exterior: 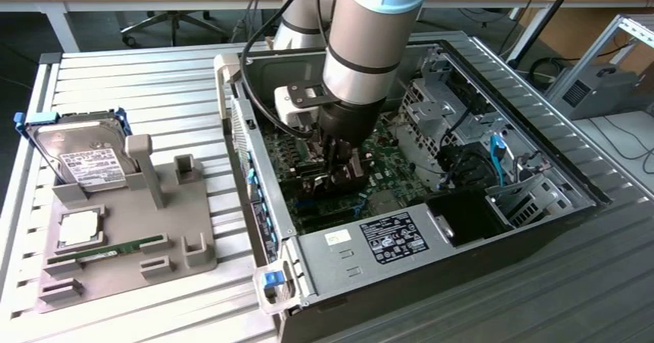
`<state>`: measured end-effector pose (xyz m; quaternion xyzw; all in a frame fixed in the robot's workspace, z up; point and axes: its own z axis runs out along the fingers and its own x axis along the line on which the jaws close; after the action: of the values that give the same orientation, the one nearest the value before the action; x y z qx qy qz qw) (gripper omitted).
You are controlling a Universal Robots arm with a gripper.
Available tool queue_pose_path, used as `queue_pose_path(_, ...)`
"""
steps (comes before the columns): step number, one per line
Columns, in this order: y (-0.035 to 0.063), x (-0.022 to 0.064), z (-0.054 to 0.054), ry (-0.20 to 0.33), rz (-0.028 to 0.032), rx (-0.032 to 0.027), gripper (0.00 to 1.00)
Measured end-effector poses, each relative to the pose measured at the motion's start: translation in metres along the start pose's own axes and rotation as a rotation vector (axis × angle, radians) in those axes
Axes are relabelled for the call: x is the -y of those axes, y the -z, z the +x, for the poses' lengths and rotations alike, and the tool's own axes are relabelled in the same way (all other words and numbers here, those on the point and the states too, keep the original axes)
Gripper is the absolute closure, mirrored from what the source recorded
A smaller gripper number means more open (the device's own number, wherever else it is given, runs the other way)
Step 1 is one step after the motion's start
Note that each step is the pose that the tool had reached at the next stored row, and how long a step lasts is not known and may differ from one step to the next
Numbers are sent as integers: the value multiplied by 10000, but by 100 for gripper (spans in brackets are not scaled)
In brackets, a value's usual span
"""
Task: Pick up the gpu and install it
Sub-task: 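Insert the gpu into the slot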
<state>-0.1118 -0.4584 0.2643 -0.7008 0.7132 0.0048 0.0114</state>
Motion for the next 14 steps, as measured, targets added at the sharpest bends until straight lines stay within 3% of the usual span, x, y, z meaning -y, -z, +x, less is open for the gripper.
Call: queue_pose_path(14, -6, -42, 1, 2, 31, 30, 73)
